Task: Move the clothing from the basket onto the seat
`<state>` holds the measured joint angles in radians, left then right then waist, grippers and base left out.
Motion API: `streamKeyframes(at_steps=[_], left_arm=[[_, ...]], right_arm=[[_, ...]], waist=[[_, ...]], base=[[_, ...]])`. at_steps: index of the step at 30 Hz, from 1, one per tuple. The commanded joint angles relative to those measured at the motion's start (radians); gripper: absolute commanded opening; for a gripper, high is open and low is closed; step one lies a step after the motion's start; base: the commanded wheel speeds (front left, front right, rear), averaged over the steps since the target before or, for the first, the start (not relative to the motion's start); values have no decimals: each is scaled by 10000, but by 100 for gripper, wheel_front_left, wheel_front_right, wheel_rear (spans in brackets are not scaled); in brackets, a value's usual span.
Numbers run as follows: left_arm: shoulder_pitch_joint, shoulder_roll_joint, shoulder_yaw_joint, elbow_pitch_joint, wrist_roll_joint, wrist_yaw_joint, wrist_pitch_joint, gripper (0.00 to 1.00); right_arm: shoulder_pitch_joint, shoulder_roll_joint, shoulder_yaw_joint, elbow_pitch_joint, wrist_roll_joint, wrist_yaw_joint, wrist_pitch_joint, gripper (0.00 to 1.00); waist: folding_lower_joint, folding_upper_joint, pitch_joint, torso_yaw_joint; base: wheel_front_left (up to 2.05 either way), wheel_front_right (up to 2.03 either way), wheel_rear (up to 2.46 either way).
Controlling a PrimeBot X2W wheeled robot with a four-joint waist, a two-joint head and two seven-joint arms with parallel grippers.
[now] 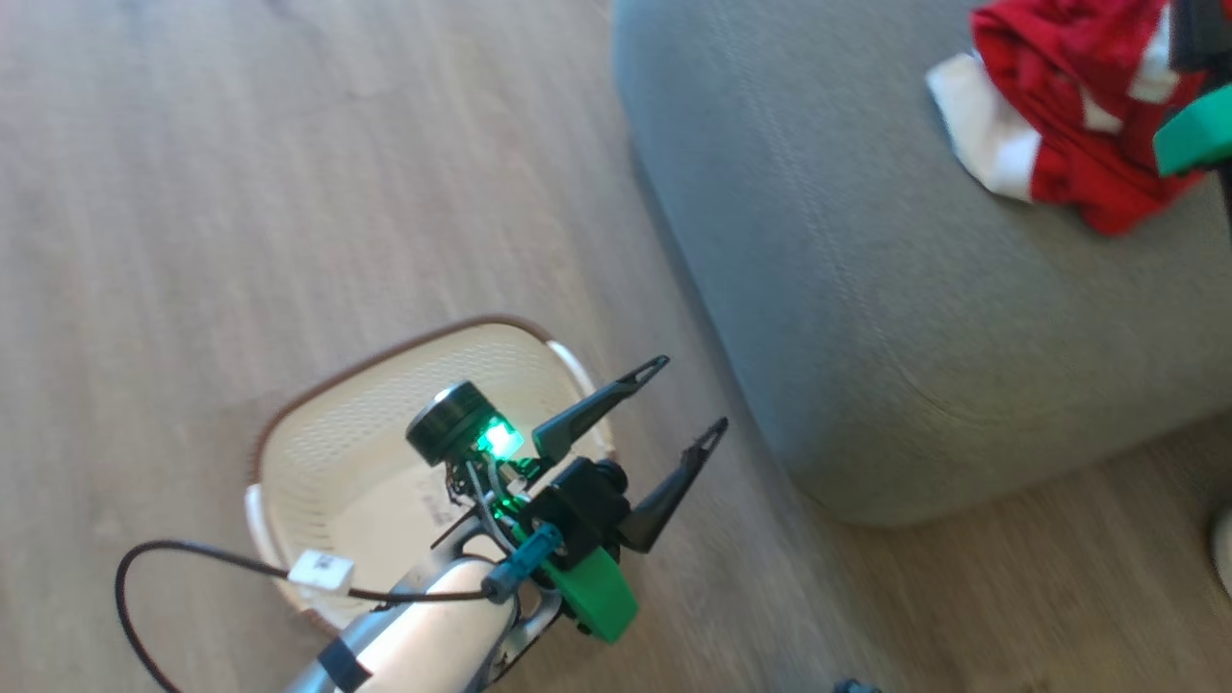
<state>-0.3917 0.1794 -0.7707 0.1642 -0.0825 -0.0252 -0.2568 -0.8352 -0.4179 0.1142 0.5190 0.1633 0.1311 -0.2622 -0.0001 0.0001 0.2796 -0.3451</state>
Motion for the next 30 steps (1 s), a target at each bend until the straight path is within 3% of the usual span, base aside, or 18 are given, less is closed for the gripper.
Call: streamKeyframes(at_steps=[1, 9, 18, 30], left_arm=[[30, -143, 565, -348, -60, 112, -49, 100], [815, -679, 2103, -267, -319, 908, -49, 100], [1798, -1058, 4503, -112, -674, 1650, -49, 100], [2601, -1264, 5777, -72, -330, 1743, -49, 100]], right_arm=[[331, -169, 48, -646, 183, -4, 4, 100], [2418, -9, -342, -1933, 484, -4, 4, 100], [4477, 980, -809, -3144, 621, -4, 4, 100], [6476, 2673, -1292, -3459, 746, -4, 4, 100]], waist=[[1, -1, -579, 734], [1, -1, -1328, 2303], [1, -1, -1972, 3691], [1, -1, -2442, 4653]], base=[[0, 0, 0], [0, 0, 0], [0, 0, 0], [0, 0, 0]])
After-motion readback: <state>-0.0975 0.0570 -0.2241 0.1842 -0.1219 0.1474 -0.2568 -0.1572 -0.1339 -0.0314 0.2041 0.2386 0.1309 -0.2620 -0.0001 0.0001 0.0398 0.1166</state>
